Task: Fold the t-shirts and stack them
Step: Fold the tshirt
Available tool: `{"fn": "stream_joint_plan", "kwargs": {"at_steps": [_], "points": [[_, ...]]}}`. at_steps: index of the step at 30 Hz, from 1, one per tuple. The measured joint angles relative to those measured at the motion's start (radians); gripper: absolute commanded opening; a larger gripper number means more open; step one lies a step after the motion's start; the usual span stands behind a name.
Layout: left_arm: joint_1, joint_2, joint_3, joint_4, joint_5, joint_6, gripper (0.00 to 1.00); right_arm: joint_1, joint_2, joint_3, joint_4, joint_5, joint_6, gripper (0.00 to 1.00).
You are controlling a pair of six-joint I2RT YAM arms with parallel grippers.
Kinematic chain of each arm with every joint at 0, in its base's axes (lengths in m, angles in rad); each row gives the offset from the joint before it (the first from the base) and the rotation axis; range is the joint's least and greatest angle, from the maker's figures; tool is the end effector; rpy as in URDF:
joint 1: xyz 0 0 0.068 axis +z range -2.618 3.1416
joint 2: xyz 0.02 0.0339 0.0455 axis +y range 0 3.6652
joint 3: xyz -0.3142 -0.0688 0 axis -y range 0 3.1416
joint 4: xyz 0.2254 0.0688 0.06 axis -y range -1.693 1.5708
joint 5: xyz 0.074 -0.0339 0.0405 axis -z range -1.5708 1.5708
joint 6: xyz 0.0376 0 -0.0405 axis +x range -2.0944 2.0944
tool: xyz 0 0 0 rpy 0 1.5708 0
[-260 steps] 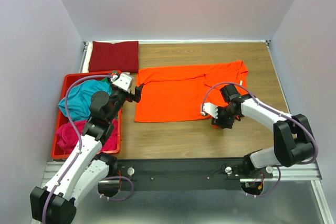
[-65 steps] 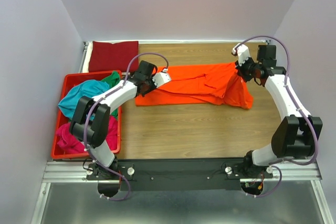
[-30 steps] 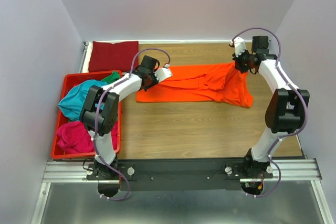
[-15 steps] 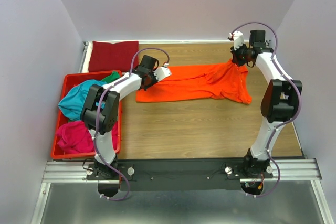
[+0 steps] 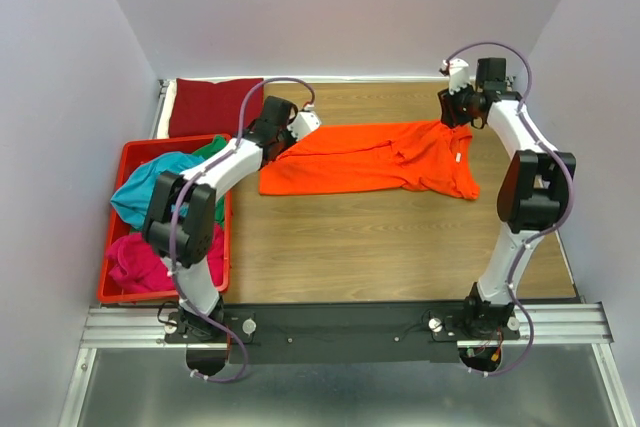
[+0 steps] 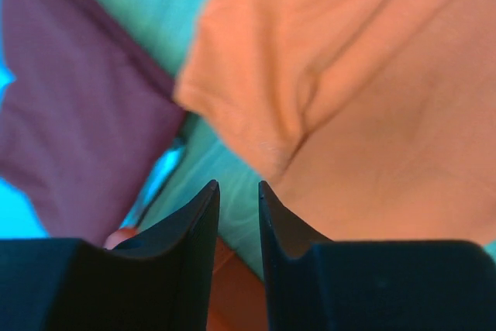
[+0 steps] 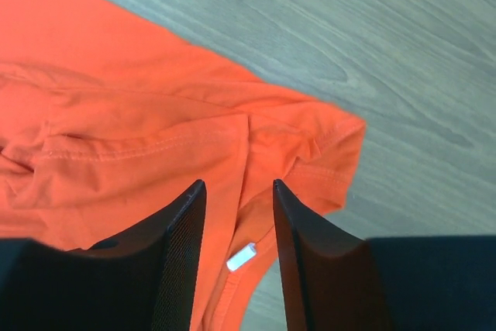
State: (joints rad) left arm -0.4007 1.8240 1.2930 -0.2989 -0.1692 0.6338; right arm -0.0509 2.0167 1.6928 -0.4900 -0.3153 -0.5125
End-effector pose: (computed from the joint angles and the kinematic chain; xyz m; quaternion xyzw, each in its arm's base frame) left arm 0.3693 -0.1496 0.2733 0.4327 0.8225 0.1202 0.3491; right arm 0.4636 -0.0119 0.3023 -0.2664 0.8801 0.0387 0.3911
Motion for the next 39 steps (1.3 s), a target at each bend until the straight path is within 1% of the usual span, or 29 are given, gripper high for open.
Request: {"fn": "stream_joint_plan", "kwargs": {"at_steps": [1,4,6,9,13,16,19,30,39], "points": [[-0.001,-0.021,-0.003,0.007,-0.007,-0.002,0.37,-0.003,-0.012,-0.015,0.001,0.005,0.007,0.52],[-0.002,-0.124,-0.04,0.045,-0.016,-0.014,0.4,-0.023,-0.124,-0.15,0.005,0.003,0.011,0.54],[-0.013,-0.212,-0.073,0.065,-0.019,-0.039,0.4,-0.046,-0.219,-0.248,-0.018,-0.011,0.0,0.54],[-0.044,-0.331,-0.135,0.106,-0.019,-0.107,0.39,-0.092,-0.329,-0.349,-0.054,-0.032,-0.03,0.54],[-0.099,-0.409,-0.253,0.141,-0.014,-0.194,0.39,-0.143,-0.381,-0.47,-0.113,-0.053,-0.076,0.52],[-0.126,-0.403,-0.327,0.14,0.0,-0.244,0.38,-0.152,-0.362,-0.535,-0.164,-0.06,-0.097,0.51],[-0.136,-0.38,-0.365,0.137,0.005,-0.267,0.38,-0.152,-0.336,-0.544,-0.198,-0.063,-0.105,0.5],[-0.151,-0.161,-0.349,0.146,0.005,-0.304,0.37,-0.152,-0.236,-0.5,-0.21,-0.051,-0.109,0.5],[-0.15,-0.092,-0.334,0.149,0.0,-0.318,0.36,-0.161,-0.235,-0.483,-0.209,-0.021,-0.118,0.5]]}}
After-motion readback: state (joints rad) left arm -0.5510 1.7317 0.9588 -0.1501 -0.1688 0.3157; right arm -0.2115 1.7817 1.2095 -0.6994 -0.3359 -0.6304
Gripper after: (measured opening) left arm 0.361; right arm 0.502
